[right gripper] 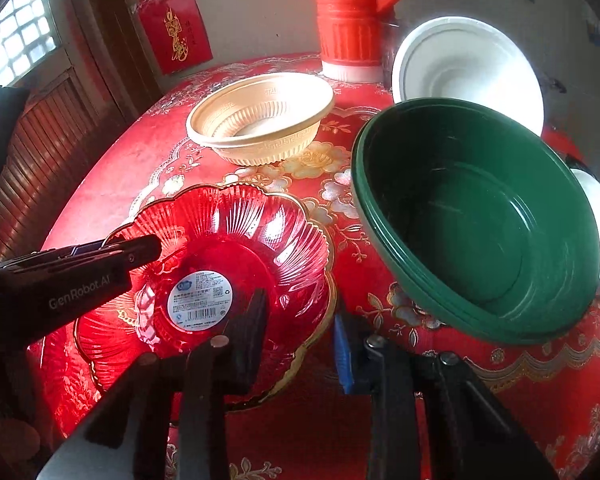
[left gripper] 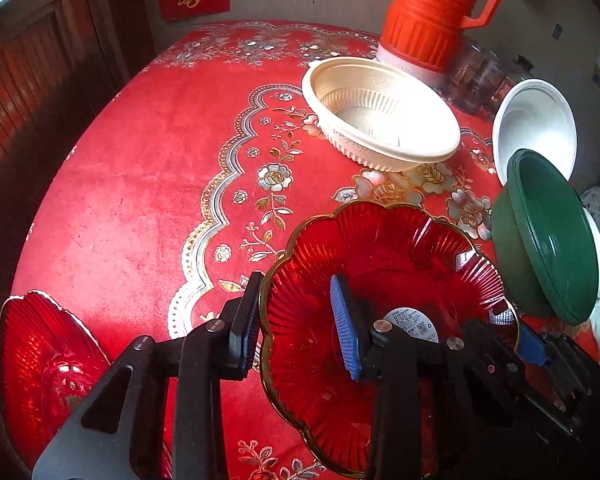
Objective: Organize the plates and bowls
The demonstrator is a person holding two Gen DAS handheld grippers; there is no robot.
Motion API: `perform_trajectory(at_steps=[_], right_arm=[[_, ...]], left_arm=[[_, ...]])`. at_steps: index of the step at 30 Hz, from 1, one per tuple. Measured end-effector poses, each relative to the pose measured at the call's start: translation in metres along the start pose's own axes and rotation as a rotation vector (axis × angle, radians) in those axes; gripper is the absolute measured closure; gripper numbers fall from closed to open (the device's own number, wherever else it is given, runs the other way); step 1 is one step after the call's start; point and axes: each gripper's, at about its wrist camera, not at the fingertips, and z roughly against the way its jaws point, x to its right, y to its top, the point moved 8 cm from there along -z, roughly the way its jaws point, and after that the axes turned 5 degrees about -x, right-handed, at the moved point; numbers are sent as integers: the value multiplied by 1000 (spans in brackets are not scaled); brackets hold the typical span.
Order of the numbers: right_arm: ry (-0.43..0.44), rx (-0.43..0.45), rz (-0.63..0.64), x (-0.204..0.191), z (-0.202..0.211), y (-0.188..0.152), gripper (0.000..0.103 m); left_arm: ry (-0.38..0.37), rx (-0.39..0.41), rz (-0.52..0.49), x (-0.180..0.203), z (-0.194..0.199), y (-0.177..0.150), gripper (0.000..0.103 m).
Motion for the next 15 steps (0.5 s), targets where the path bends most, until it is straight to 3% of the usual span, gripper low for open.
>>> perform_trajectory(at_steps=[15], right_arm=[[-12, 26, 13, -1, 17, -7, 73]], left_arm=[[-6, 42, -18, 7, 23, -9, 69]])
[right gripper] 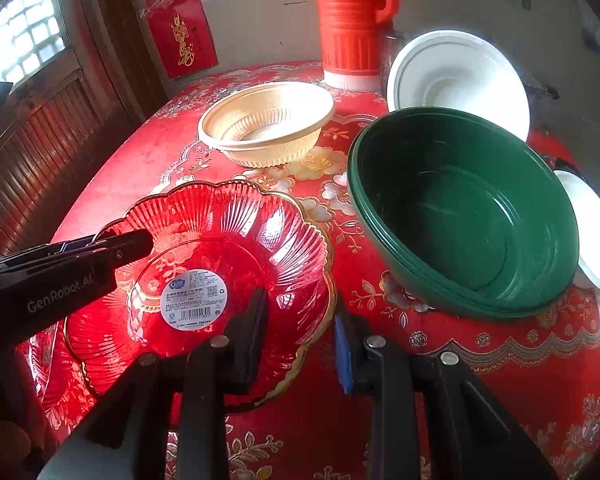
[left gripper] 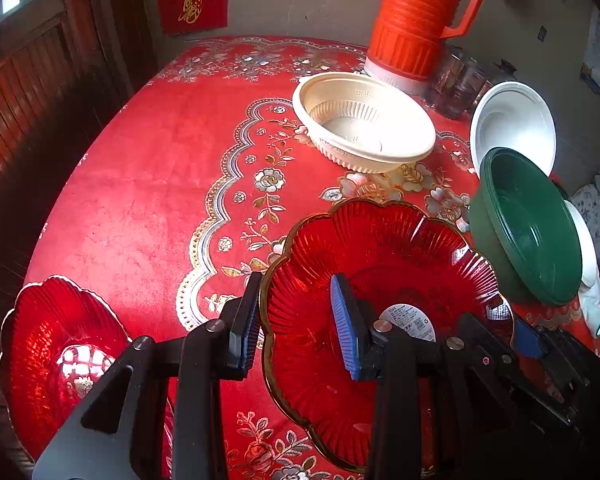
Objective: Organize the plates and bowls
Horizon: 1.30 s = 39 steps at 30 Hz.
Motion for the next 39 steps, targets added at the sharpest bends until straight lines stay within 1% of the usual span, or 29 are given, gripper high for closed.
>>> perform_trajectory(at_steps=[12, 20, 28, 33, 39], right_arm=[[2, 27, 14, -4, 20, -5, 73], [18, 50, 51, -24, 35, -4, 73], [44, 82, 122, -65, 50, -2, 72], [80, 93, 189, -103, 56, -4, 71], [114, 85, 282, -152, 54, -13, 71]], left_arm=[[-9, 38, -3, -1, 26, -7, 69], [-2, 68, 27, -21, 48, -16, 69], [20, 119, 77, -58, 82, -27, 69], [56, 141, 122, -95, 101, -40, 69], [99, 136, 190, -142, 107, -62, 69]])
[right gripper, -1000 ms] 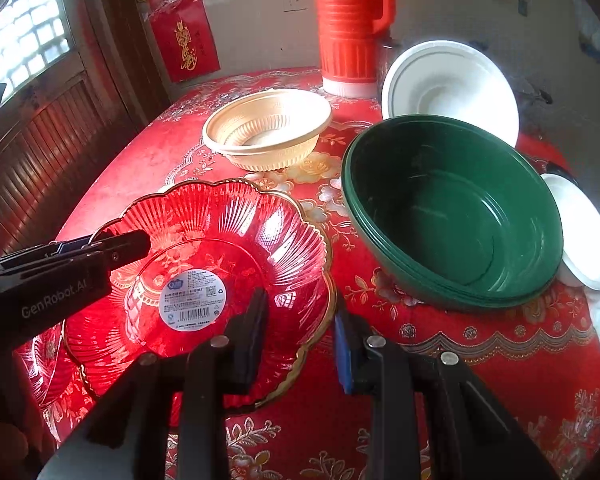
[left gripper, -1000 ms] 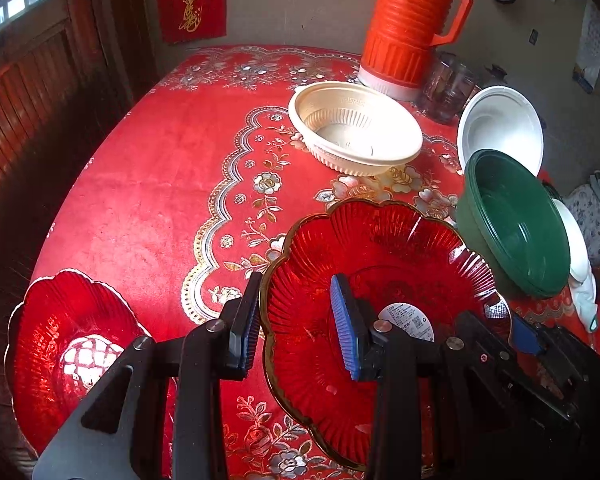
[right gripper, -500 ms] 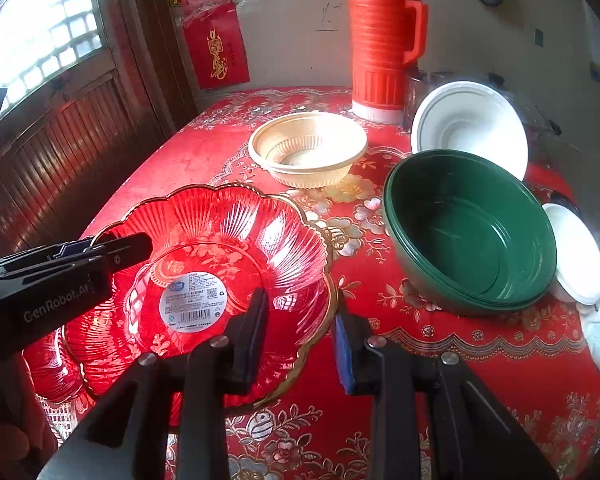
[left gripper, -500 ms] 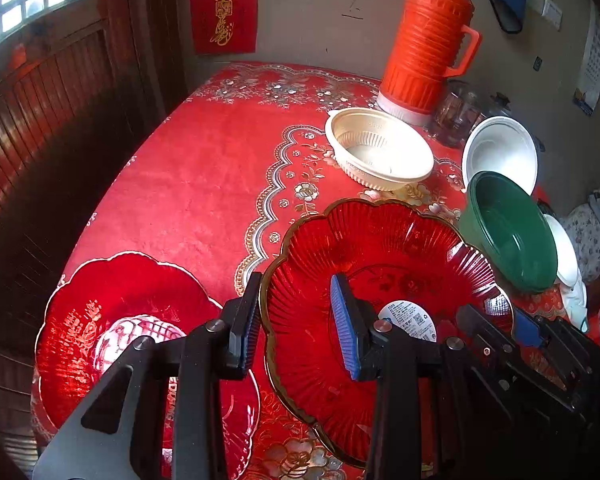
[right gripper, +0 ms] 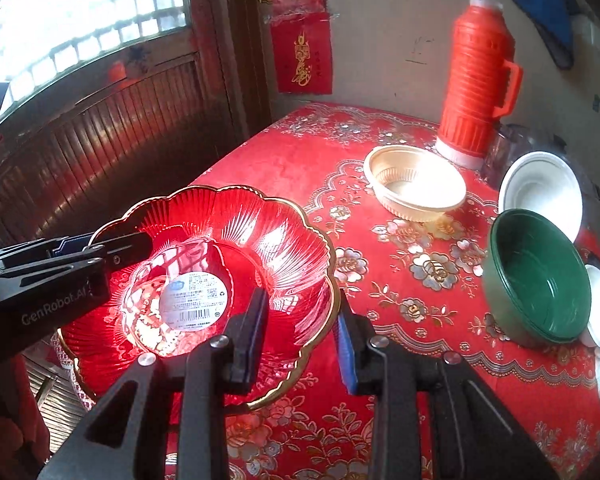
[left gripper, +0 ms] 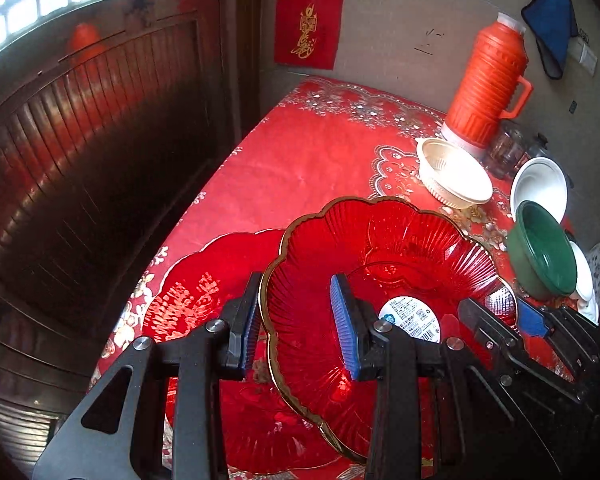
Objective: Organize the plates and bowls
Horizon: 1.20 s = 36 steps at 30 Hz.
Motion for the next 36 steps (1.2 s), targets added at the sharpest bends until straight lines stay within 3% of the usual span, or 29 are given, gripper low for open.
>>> perform_trajectory(at_steps=[8, 16, 30, 36], right_arm=[[10, -54, 92, -40, -27, -7, 70], [-4, -120, 146, -58, -54, -18, 70], [-22, -167, 198, -78, -71, -23, 68], [-13, -177, 199, -77, -71, -24, 68]], left_arm=[[40, -54, 57, -45, -19, -27, 69], [56, -108, 84, -63, -41, -48, 69], [109, -102, 84, -79, -55, -57, 69], [78, -93, 104, -81, -54, -57, 69]])
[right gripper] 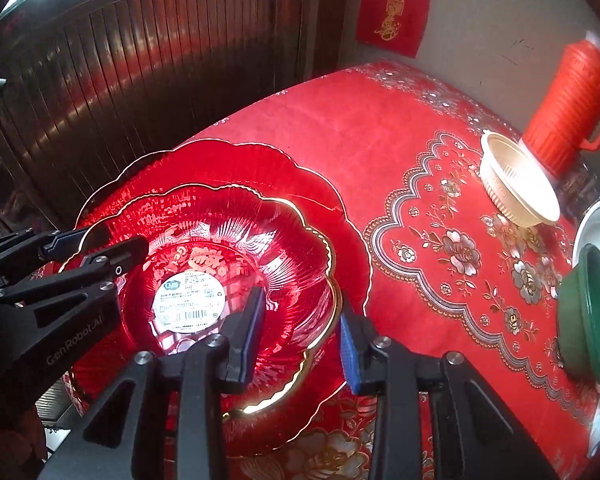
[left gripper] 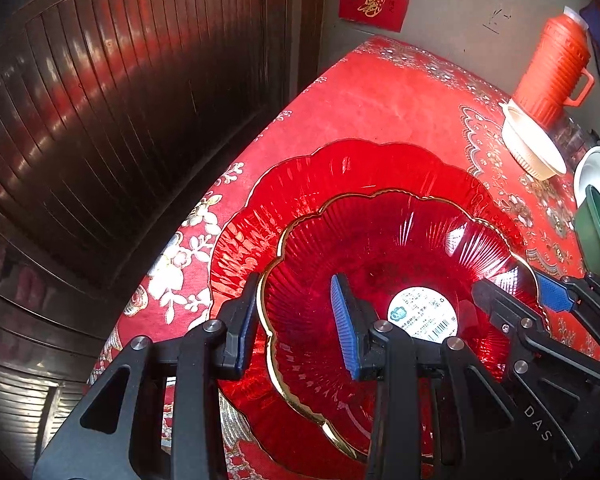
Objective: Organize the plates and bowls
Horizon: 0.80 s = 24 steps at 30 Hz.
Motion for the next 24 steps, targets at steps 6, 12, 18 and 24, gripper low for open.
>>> perform_trajectory(at_steps=[6, 12, 18, 24], right_arm=[[9, -7, 24, -2, 1, -4, 61], [-16, -6, 62, -11, -1, -6, 52], [-14, -13, 71, -11, -1, -6, 51], [-36, -7, 86, -12, 5, -5, 47]], left_arm=[[-3, 10, 3, -1, 1, 2, 69], [-7, 13, 7, -3, 2, 3, 69], [-21, 19, 22, -6, 5, 5, 69], [-16, 39, 21, -5, 12, 8, 66]])
